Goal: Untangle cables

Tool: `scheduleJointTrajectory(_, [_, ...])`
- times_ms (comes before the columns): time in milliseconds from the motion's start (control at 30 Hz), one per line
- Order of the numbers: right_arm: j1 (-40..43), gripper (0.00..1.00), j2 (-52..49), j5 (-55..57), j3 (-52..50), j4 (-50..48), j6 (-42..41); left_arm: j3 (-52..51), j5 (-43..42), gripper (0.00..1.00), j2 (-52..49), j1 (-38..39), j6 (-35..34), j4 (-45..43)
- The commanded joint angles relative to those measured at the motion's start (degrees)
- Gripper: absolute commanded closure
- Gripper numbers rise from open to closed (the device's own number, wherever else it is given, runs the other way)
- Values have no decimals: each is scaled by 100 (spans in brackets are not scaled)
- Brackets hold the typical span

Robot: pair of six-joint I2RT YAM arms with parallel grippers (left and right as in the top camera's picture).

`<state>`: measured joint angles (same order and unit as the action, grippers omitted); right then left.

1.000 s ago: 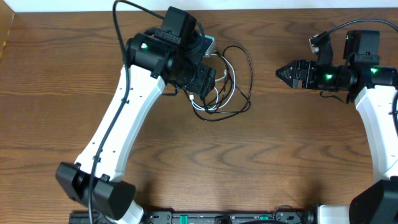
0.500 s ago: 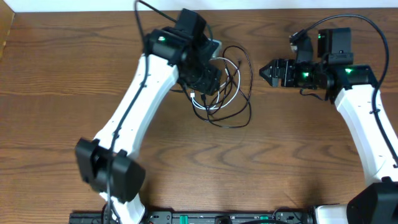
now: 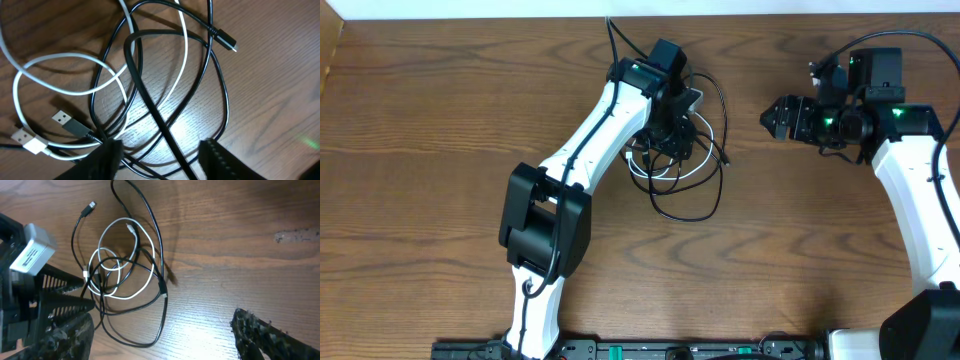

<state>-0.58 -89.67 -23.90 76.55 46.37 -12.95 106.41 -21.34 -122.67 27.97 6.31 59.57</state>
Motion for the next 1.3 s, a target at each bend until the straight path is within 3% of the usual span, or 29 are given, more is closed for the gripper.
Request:
scheduleJointTrajectory(0, [11,15,-61,24,87,7,103,-17,-68,50,-13,-13,52,-35])
scheduleJointTrajectory(300, [11,11,-61,24,50,24,127,-133,-70,50,-26,127,7,-11])
scheduleJointTrajectory(367, [11,11,-61,37,33,63,144,-190,-46,56,-28,195,9,-15])
scheduleJointTrajectory(400, [11,11,-61,44,26,76,144,-197,-42,66,-28,214,9,-13])
scheduleJointTrajectory(433, [11,11,-61,46,24,94,146,-197,-42,92,-28,229,9,-15])
scheduleJointTrajectory(700, [-63,11,-61,42,15,144,199,59,-44,93,313,234,-723,2])
scheduleJointTrajectory(1267, [-284,11,-61,42,15,125,317,492,44,93,3672,234,-1161,-1178])
